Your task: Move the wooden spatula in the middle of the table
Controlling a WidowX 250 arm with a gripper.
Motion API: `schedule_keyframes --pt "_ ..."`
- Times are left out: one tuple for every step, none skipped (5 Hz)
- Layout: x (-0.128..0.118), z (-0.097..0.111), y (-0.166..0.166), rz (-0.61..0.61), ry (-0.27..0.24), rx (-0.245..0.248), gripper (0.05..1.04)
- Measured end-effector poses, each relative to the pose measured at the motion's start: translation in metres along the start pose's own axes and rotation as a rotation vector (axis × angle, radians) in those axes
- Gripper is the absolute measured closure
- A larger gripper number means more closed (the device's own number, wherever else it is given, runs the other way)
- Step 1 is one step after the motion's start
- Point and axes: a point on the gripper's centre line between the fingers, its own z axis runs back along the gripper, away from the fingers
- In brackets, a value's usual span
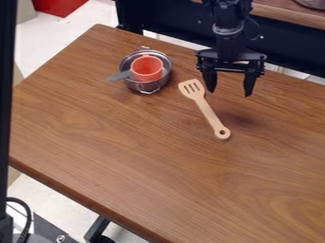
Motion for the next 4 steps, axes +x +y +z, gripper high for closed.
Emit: schedule_keyframes --pt "-0.007 -0.017 0.004 0.022 0.044 0.011 0.084" --pt "-0.012 -0.026 0.010 0.249 0.038 0.045 0.084" --pt "-0.023 -0.041 0.024 0.413 -0.027 0.121 0.084" --pt "-0.023 -0.044 0.028 0.471 -0.101 0.209 0.084"
